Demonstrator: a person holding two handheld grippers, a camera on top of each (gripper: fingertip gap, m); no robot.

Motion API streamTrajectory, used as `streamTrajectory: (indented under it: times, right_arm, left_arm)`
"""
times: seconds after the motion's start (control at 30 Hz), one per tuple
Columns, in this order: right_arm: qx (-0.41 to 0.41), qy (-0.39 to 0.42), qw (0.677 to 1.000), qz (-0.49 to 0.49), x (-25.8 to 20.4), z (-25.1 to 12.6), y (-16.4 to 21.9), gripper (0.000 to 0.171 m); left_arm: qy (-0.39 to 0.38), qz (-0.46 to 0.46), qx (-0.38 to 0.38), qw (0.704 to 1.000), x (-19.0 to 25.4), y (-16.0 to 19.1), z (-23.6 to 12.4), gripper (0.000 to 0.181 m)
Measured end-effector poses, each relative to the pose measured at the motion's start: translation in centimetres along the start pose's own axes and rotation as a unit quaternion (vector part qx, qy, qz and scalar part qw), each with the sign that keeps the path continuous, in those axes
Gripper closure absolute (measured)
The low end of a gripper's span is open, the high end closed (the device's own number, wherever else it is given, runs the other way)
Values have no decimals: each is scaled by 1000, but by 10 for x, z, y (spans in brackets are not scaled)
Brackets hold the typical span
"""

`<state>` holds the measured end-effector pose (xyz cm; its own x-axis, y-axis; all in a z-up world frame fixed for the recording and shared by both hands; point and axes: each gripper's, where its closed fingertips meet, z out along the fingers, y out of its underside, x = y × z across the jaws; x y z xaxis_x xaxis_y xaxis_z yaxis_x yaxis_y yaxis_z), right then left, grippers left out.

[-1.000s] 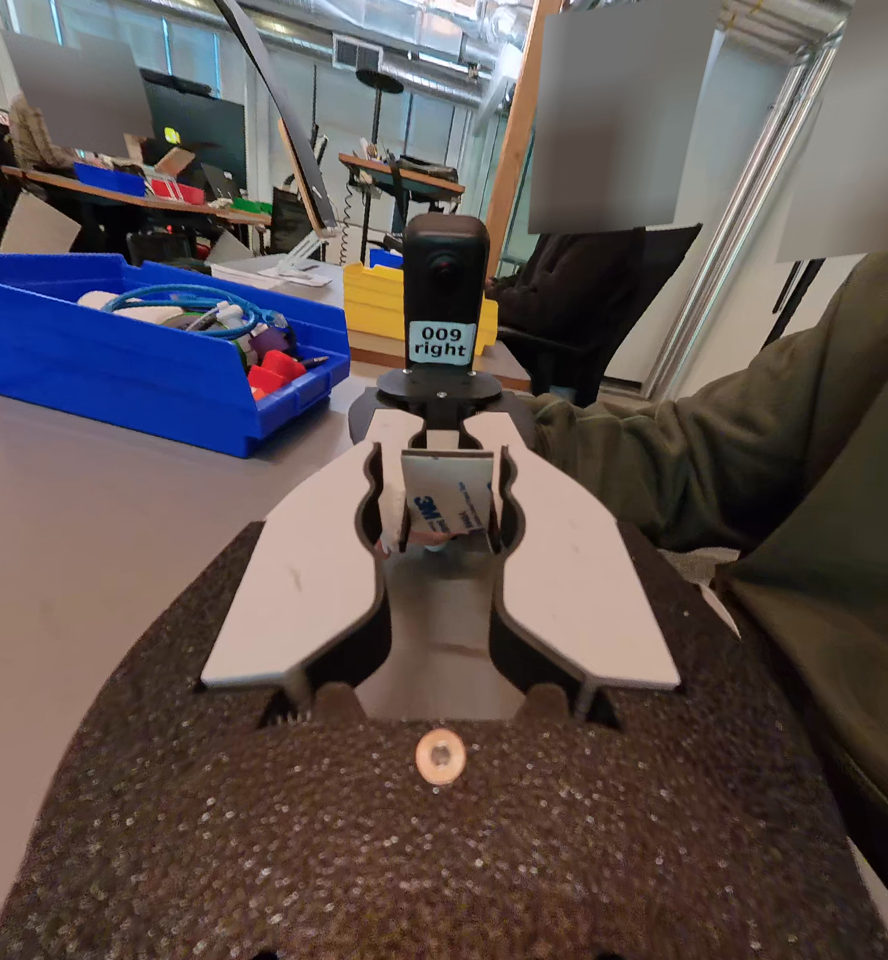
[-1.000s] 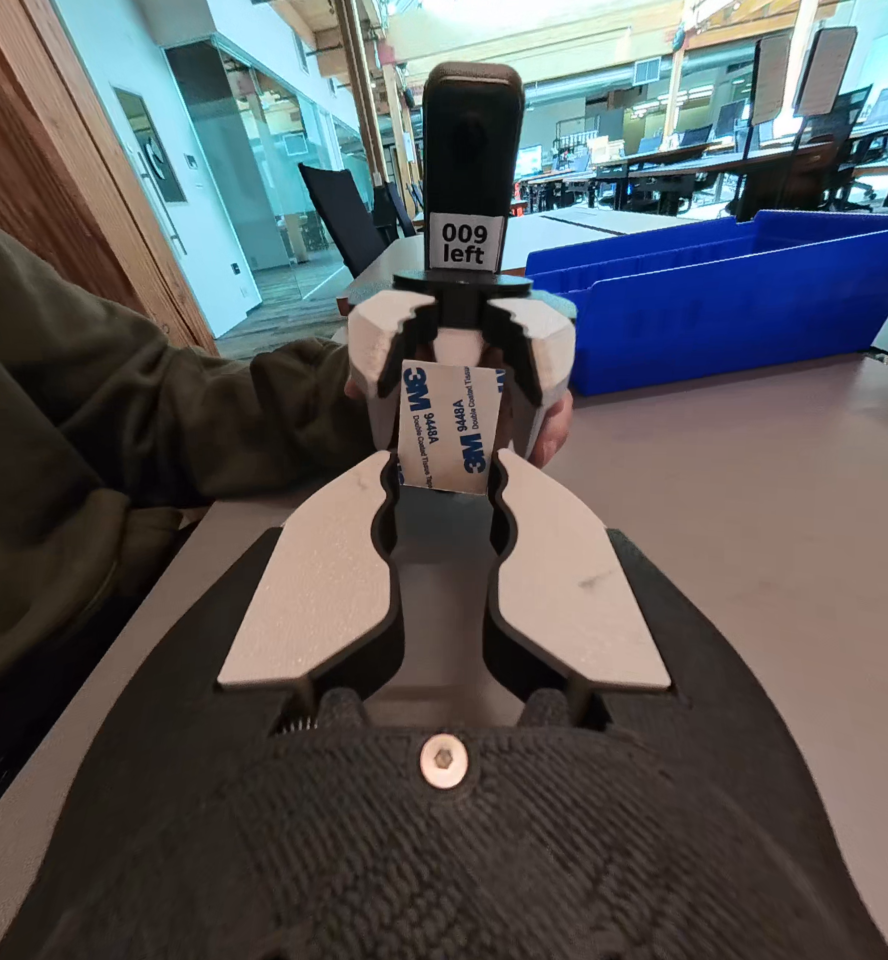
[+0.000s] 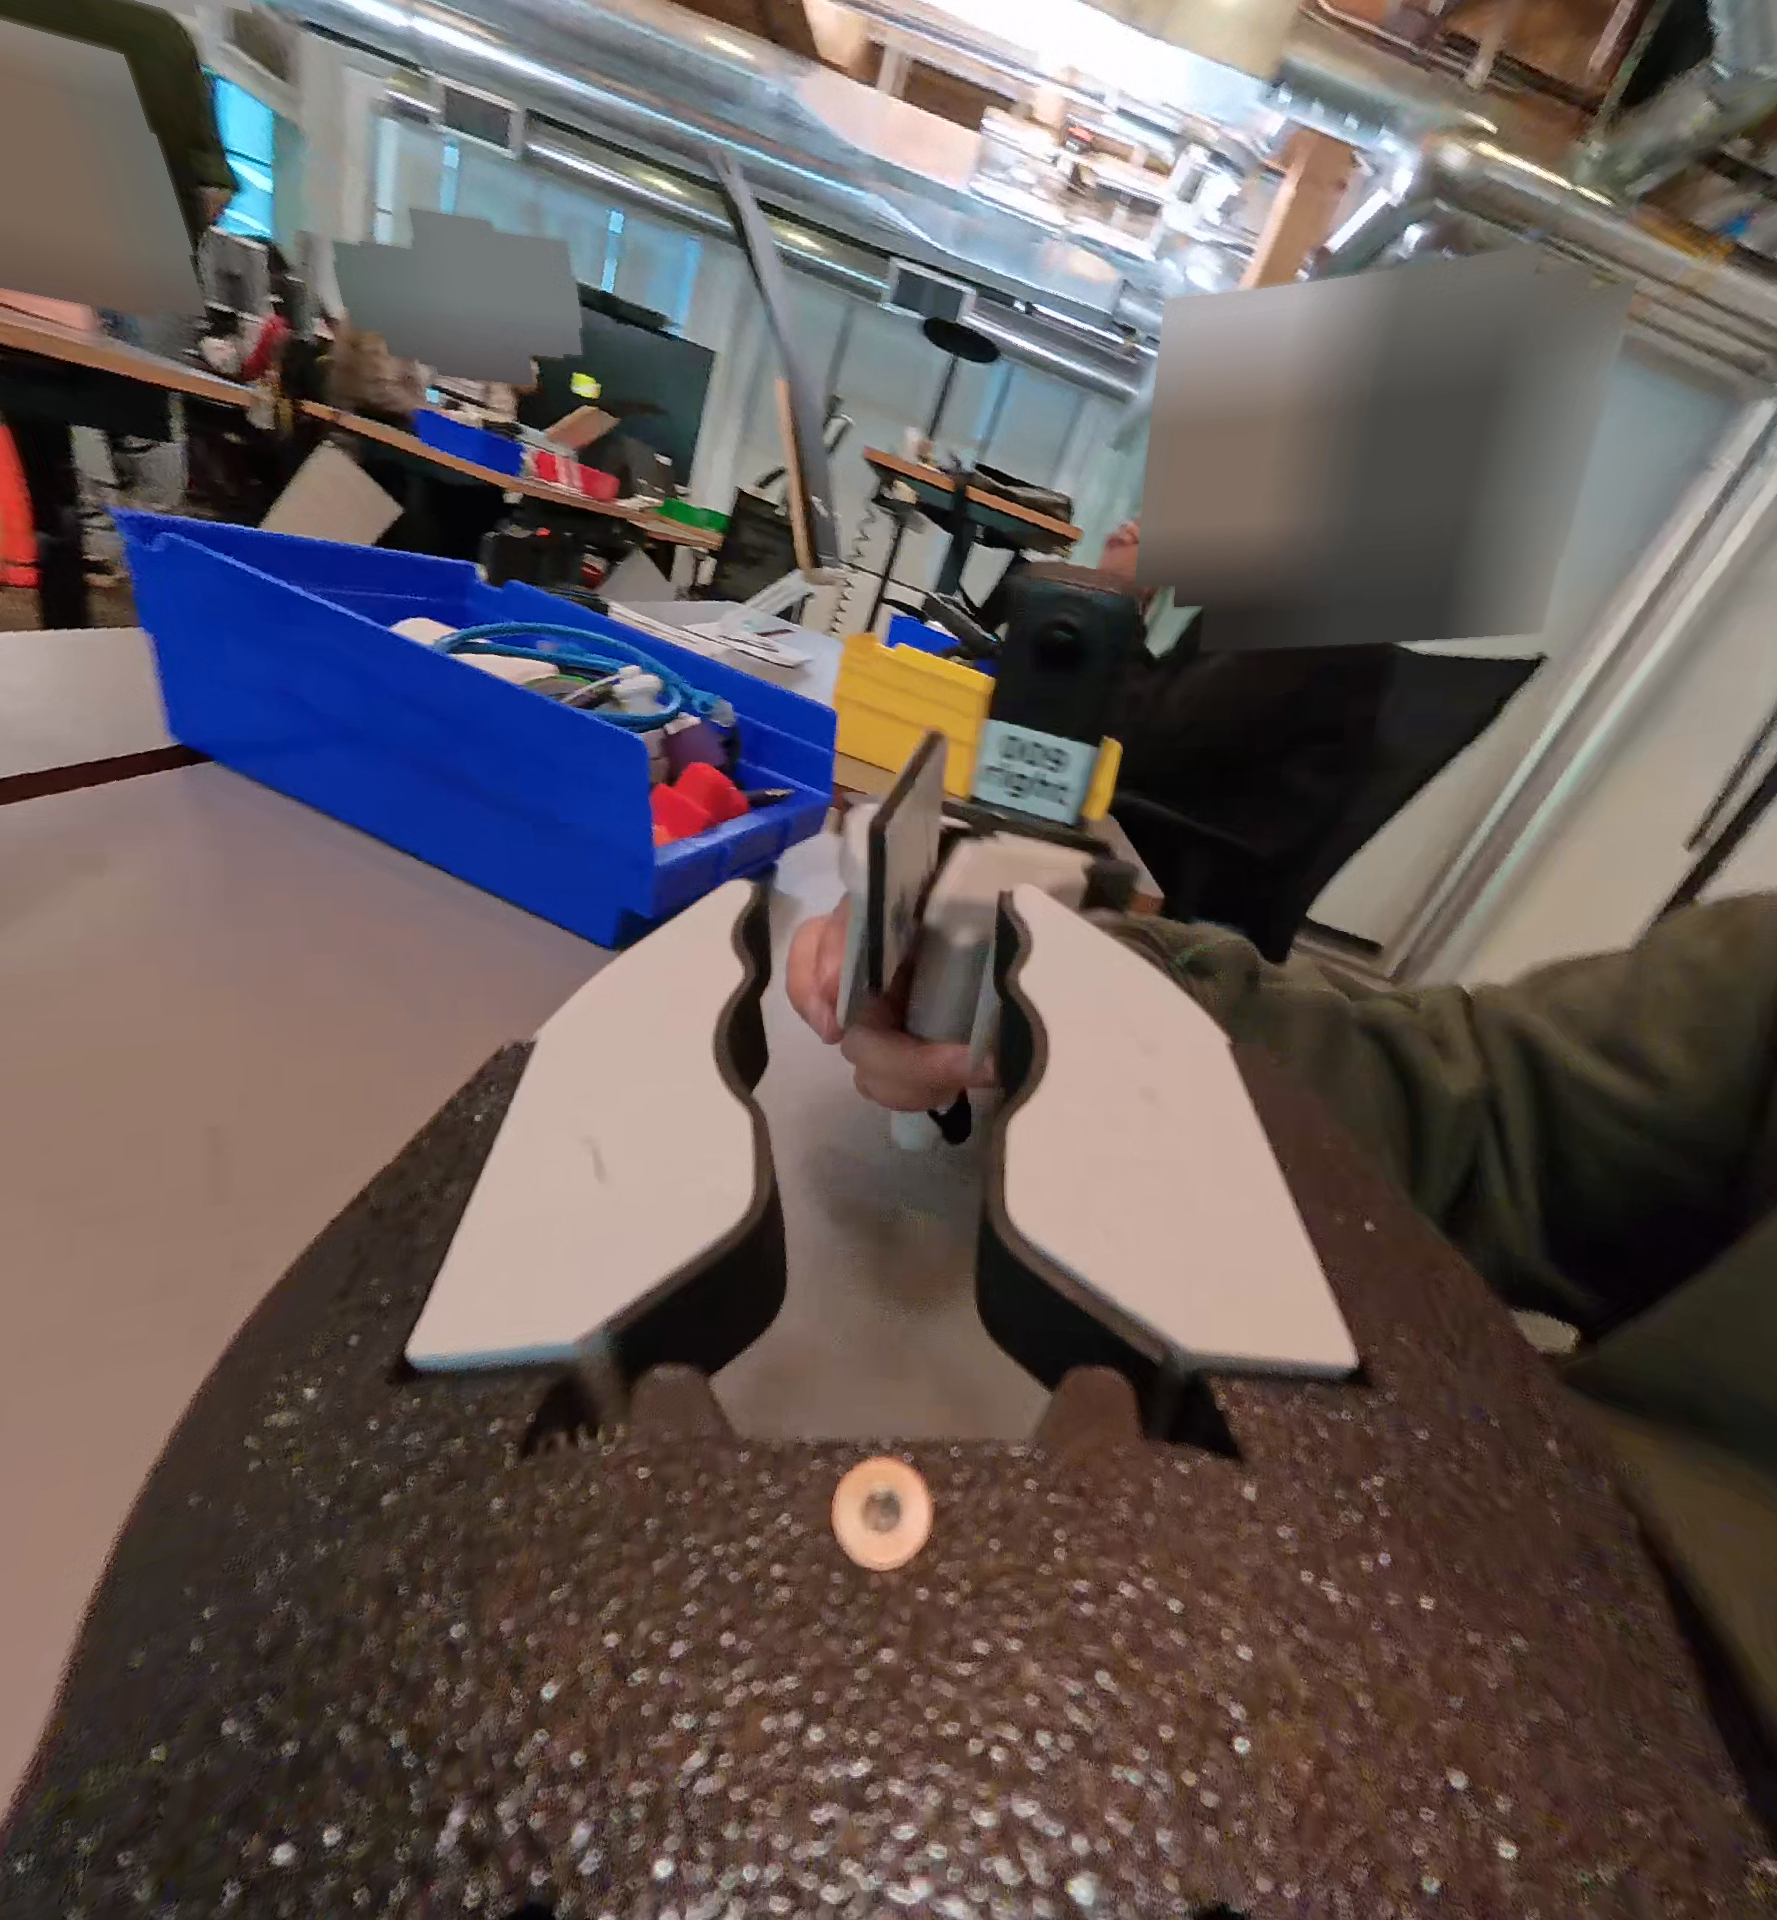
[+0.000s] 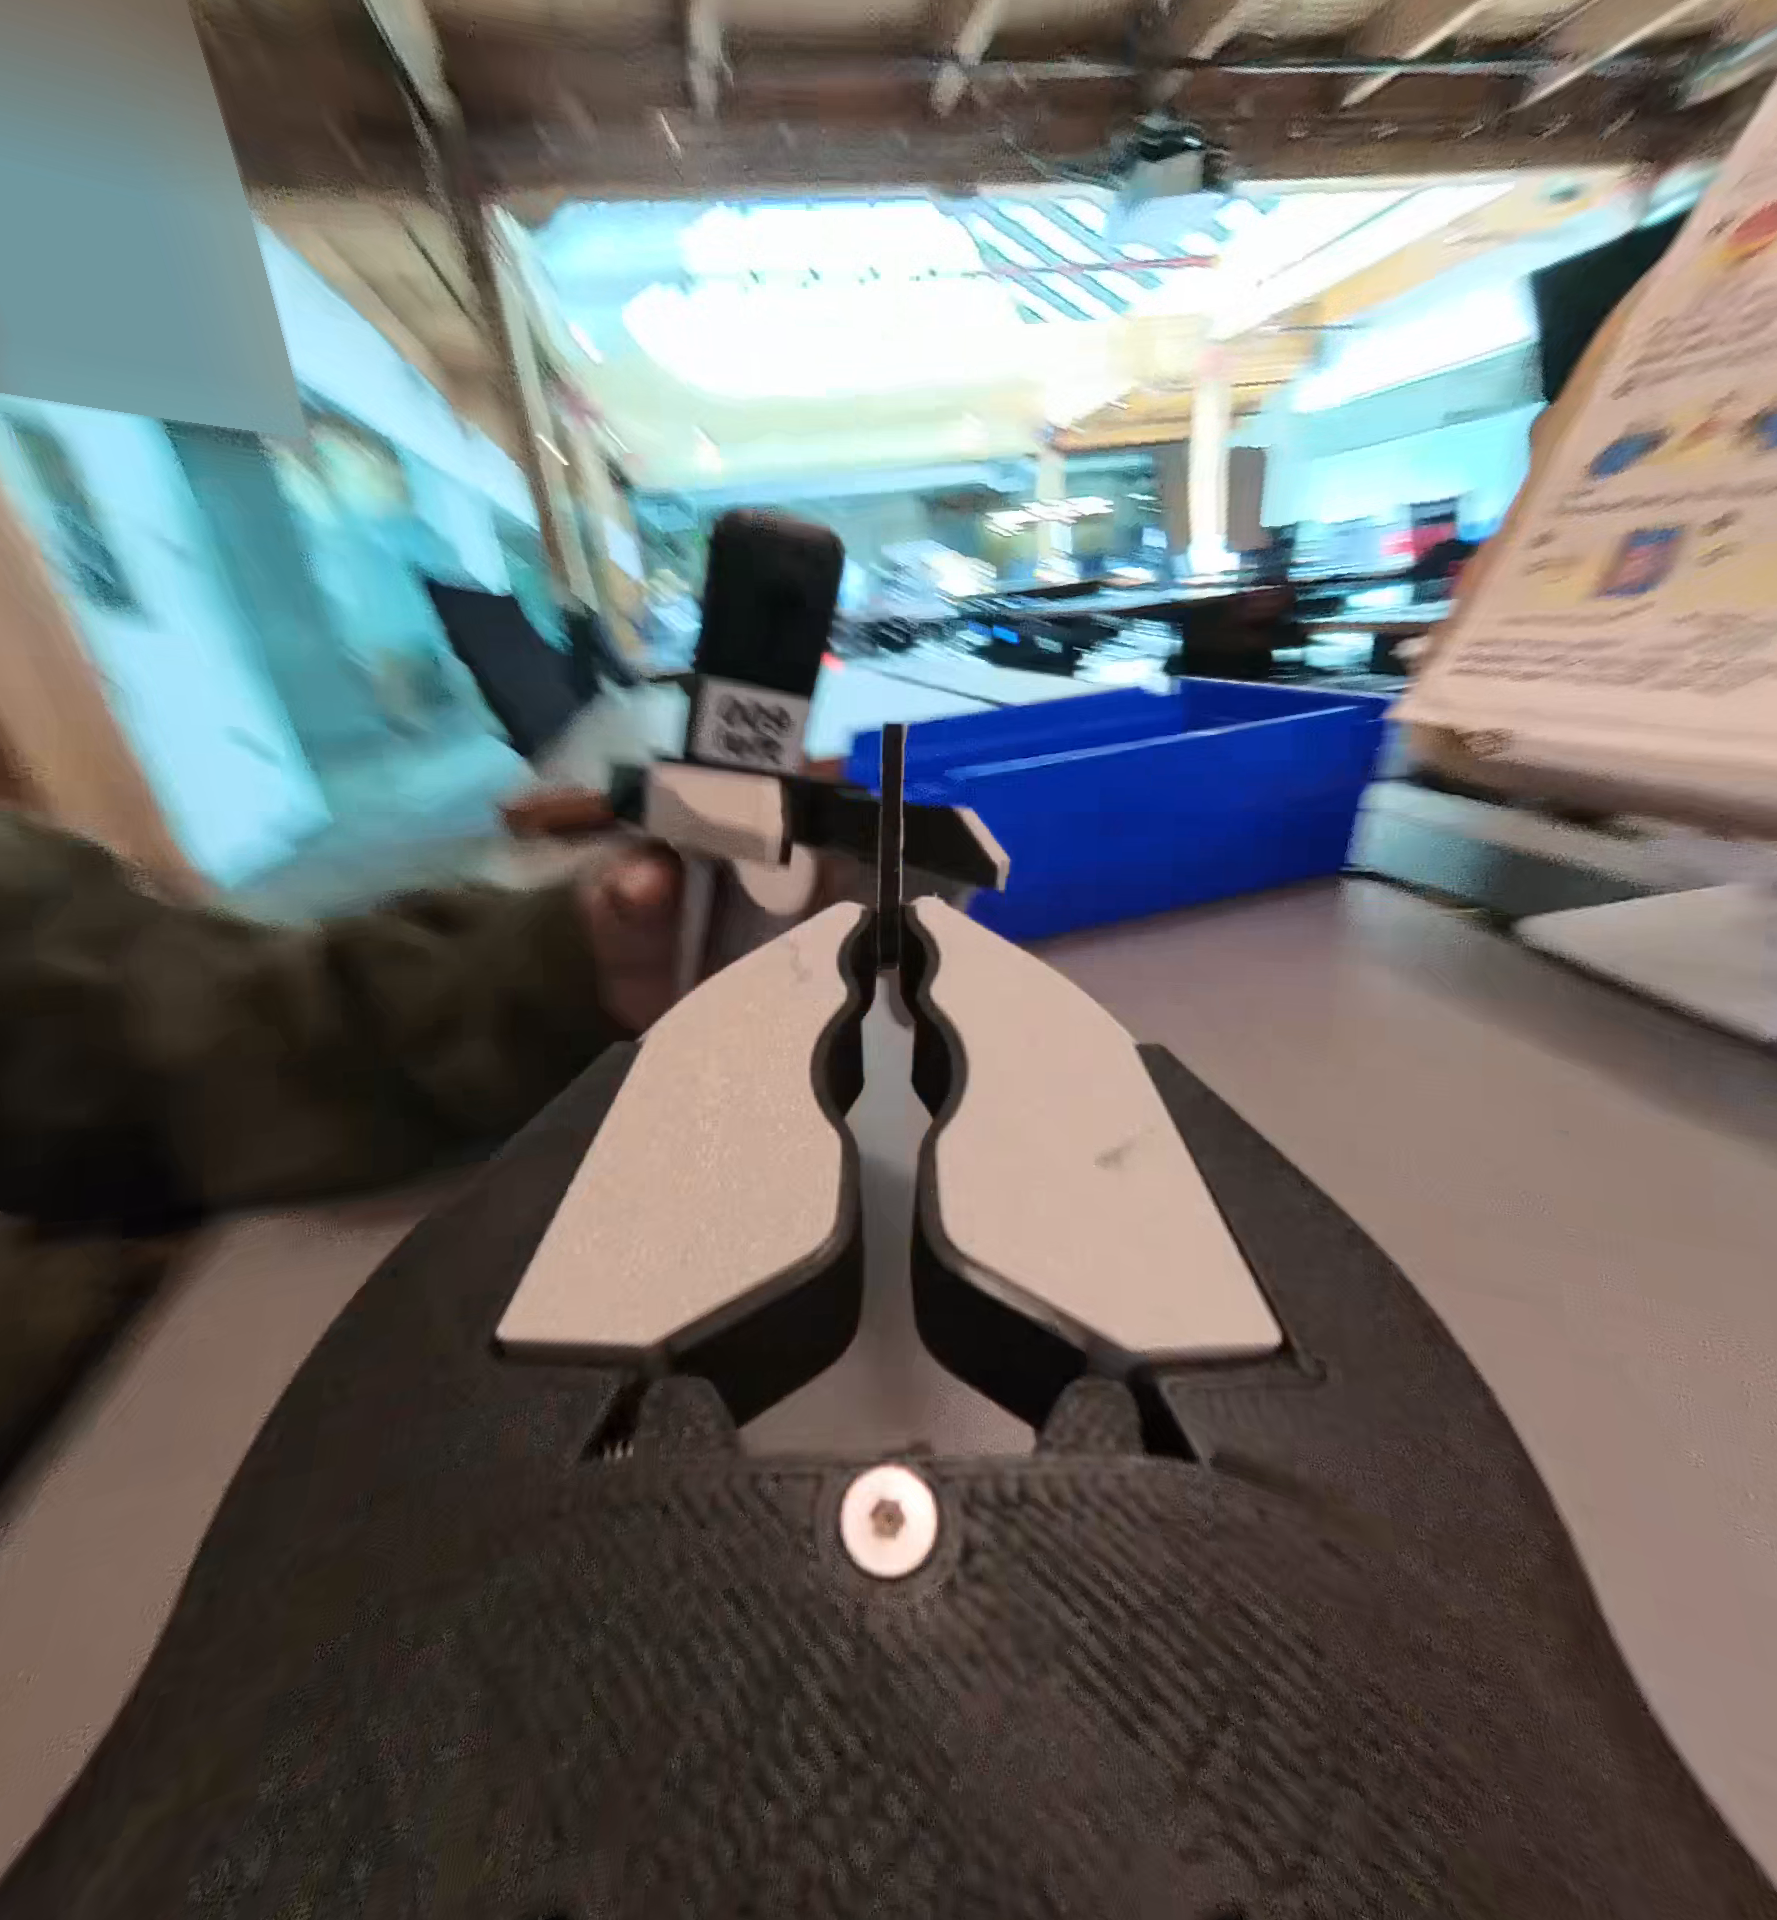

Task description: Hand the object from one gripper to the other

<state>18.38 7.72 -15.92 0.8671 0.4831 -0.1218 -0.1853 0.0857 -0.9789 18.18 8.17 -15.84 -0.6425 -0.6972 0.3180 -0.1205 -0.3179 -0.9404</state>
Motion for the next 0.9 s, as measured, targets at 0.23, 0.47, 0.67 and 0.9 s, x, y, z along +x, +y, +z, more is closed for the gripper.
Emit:
streamTrajectory:
  times: [0.23,0.47,0.67,0.9]
  right_arm:
    - [6,-90,989,120,-13,-1,0,168]
    - [-21,4,997,69,7,3,13,162]
    - [-49,192,962,-187,40,-4,13,115]
    - [-132,242,923,-270,44,2,31,124]
  left_arm:
    - [24,2,8,1000,6,-4,-4,154]
    - [-51,41,-13,998,-9,0,0,178]
    - [-212,-53,23,976,-42,5,0,178]
    - [-260,-4,15,966,-36,13,12,178]
